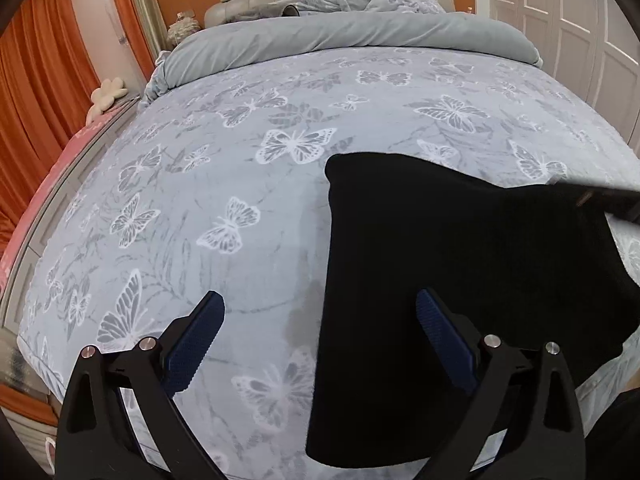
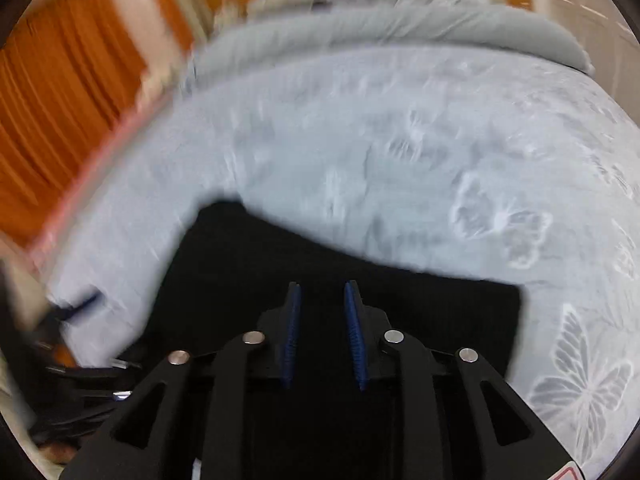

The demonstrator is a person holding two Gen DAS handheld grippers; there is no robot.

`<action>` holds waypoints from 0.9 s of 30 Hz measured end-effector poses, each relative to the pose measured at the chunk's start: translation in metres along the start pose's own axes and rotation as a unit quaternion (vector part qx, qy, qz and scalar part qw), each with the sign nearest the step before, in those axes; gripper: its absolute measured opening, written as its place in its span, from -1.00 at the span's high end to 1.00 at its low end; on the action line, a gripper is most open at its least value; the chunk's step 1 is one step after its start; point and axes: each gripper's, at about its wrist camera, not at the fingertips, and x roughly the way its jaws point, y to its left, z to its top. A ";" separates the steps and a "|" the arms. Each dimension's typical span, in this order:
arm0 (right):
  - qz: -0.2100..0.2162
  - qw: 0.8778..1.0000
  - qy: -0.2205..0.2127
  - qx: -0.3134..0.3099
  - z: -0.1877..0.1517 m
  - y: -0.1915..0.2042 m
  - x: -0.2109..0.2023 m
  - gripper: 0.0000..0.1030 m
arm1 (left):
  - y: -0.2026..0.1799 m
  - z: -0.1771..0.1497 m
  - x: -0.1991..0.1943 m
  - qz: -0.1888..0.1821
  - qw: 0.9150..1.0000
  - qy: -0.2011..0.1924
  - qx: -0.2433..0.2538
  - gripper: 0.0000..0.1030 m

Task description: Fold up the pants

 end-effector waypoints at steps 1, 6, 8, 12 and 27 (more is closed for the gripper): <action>-0.014 1.000 0.026 -0.002 -0.002 0.000 0.015 0.39 | -0.001 0.001 0.002 0.000 1.000 0.002 -0.001 -0.84; 0.047 0.999 -0.023 -0.004 0.018 0.024 -0.012 -0.45 | 0.001 0.002 0.002 0.000 1.000 0.001 -0.001 -0.84; 0.068 0.997 -0.035 -0.022 0.031 0.039 -0.018 -0.51 | 0.003 0.002 0.002 -0.002 1.000 0.004 -0.005 -0.84; 0.091 0.995 0.001 -0.048 0.052 0.060 0.022 -0.51 | 0.009 0.001 0.003 -0.011 1.000 0.010 -0.012 -0.85; 0.090 0.988 0.030 -0.119 0.091 0.119 0.116 0.52 | 0.067 -0.008 0.011 -0.013 0.998 0.032 -0.058 -0.86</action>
